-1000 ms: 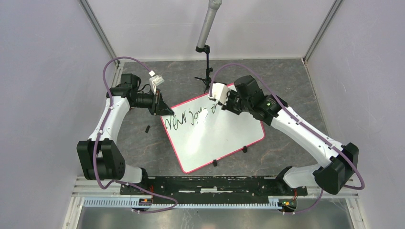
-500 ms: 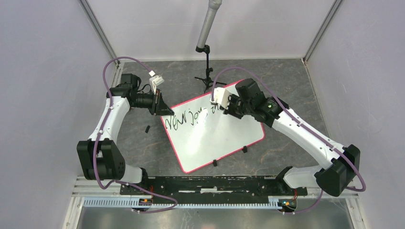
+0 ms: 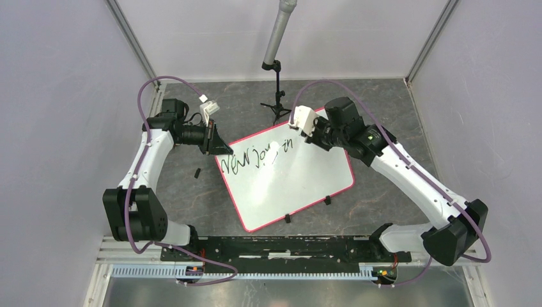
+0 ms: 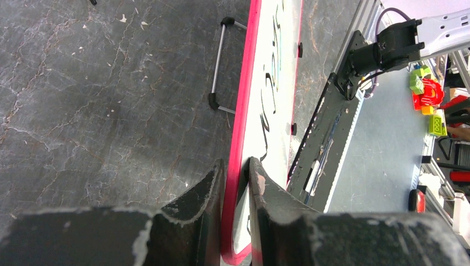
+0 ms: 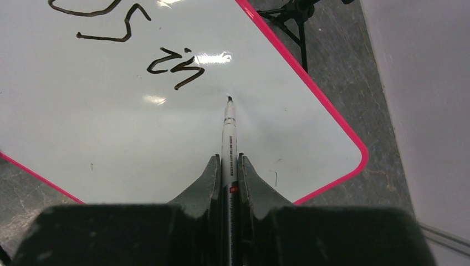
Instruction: Write a sentence on the whiteboard
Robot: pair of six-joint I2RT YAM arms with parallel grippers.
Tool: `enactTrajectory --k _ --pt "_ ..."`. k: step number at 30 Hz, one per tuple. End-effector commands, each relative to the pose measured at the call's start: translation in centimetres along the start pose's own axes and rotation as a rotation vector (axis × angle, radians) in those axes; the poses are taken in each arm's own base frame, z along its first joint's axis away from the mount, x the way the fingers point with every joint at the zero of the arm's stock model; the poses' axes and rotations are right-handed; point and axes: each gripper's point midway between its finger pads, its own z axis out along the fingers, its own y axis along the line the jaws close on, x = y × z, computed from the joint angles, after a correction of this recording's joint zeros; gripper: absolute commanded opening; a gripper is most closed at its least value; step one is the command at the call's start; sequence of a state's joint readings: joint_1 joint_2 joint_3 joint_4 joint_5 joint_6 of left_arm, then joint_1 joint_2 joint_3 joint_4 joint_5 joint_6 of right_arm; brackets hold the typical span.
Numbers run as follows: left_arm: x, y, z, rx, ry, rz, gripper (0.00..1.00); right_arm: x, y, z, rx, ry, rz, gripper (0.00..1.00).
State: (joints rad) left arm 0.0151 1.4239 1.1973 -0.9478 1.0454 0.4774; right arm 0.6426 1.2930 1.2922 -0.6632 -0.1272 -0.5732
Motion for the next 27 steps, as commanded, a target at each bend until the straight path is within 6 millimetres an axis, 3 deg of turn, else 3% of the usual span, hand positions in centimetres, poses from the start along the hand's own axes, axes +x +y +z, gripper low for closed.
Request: enactTrajectory --k 1,11,23,27 --pt "0.9 0.3 0.5 -0.042 0.050 -0.010 0.03 -1.3 -1.9 -0.5 0.061 -0.033 -0.003 0.00" --pt "1.0 0.4 0.5 -0.044 0.053 -0.013 0.03 -0.8 -1.3 1.0 0.020 -0.015 -0.001 0.00" --pt "1.0 0.5 0.5 -0.045 0.055 -0.016 0.02 2.0 -4.2 -0.1 0.092 0.058 0.027 0.00" --pt "1.0 0.6 0.6 -0.044 0.057 -0.018 0.02 1.6 -4.4 -0.4 0.084 0.039 0.032 0.00"
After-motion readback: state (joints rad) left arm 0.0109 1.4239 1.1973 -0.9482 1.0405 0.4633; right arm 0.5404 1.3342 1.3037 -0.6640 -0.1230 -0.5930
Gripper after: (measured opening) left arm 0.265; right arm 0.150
